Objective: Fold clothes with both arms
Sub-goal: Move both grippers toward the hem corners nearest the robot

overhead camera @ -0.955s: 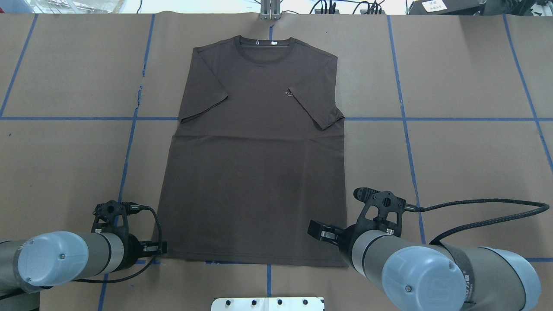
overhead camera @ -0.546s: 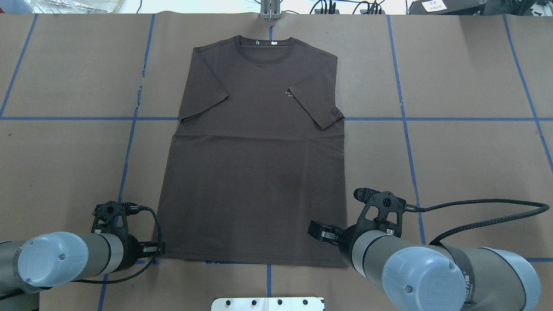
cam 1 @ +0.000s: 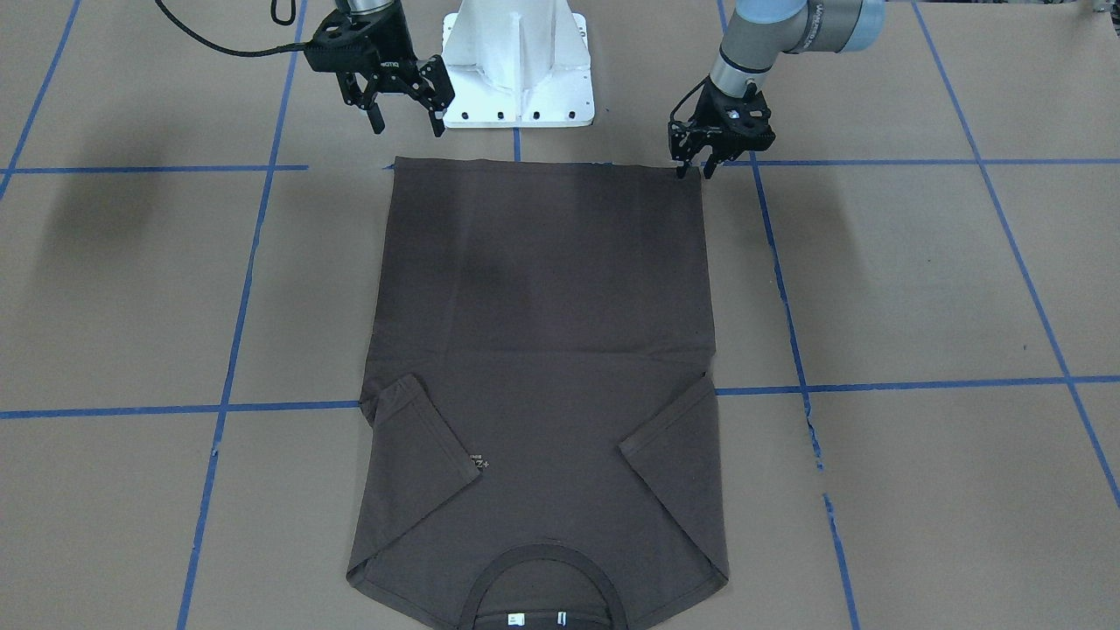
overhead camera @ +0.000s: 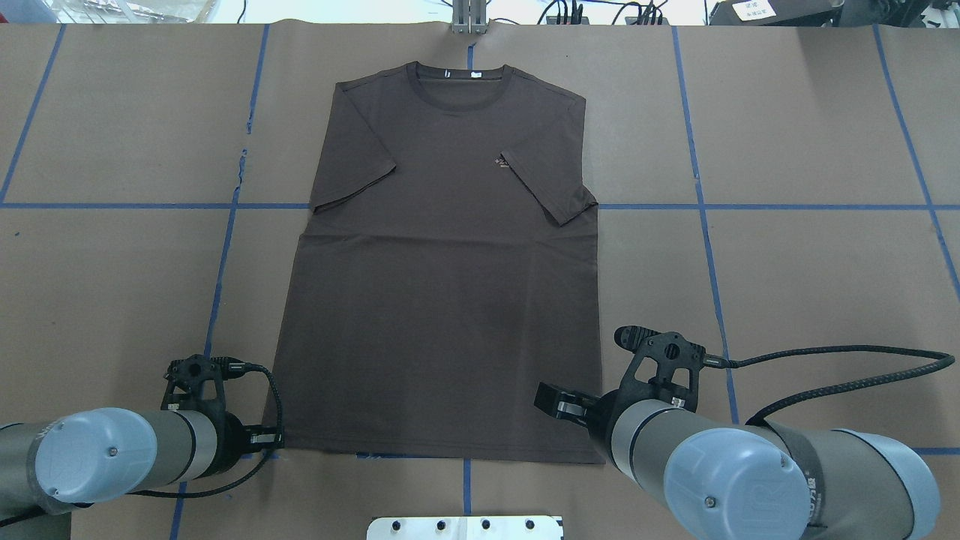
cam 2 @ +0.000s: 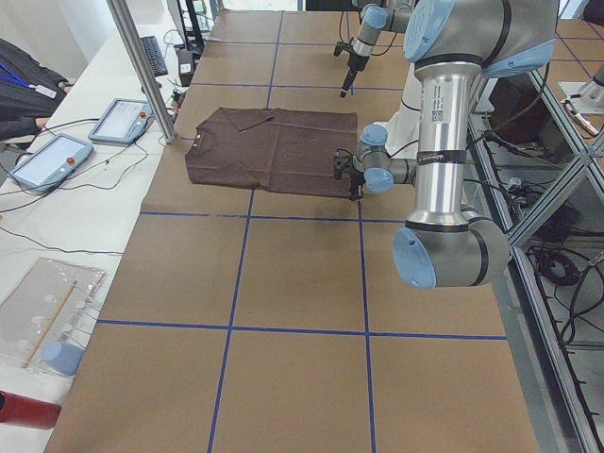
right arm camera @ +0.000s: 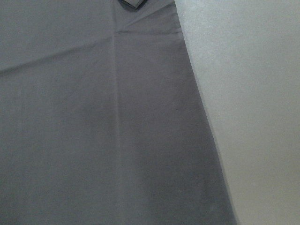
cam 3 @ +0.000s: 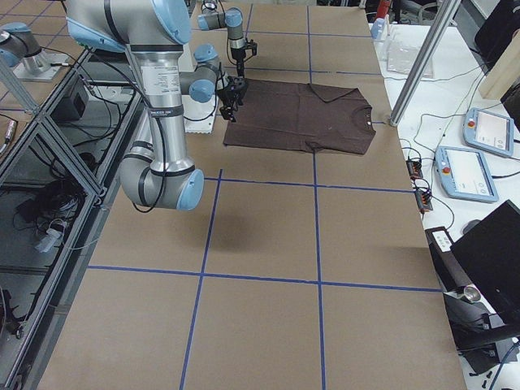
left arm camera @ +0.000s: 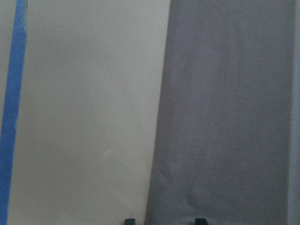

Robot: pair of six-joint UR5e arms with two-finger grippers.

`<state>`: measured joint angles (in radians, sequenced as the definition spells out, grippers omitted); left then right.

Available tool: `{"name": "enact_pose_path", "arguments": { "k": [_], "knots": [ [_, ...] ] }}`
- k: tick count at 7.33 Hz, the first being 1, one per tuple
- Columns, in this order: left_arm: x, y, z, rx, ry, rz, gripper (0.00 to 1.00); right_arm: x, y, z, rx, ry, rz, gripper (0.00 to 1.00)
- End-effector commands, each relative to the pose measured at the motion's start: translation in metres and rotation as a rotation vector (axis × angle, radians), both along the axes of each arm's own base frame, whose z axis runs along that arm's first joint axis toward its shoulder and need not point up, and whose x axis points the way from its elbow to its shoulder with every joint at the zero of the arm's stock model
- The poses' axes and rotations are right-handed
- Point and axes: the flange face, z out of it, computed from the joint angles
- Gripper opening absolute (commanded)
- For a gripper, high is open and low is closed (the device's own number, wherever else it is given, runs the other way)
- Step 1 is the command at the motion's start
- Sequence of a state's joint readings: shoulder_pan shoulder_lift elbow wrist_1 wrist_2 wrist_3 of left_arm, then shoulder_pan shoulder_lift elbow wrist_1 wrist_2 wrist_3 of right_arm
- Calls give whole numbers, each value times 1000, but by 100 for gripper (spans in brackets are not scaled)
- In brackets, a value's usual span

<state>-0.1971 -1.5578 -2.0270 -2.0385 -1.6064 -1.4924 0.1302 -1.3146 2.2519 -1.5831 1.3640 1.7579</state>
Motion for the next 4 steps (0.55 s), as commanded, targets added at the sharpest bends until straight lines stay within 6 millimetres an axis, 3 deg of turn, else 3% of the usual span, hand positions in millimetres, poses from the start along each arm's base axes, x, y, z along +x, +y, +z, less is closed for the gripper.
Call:
{"name": "enact_pose_path", "arguments": {
  "k": [1, 3, 4],
  "knots": [
    [0, 0, -1, -1, 2, 2, 0, -1, 1, 1, -1, 1, -2, 98],
    [-2, 0, -5, 1, 11, -2, 0, -4, 7, 1, -4, 0, -4, 96],
    [-2, 0, -10, 2, 20, -3, 0, -12, 19, 6, -31, -3, 28, 81]
  ]
}}
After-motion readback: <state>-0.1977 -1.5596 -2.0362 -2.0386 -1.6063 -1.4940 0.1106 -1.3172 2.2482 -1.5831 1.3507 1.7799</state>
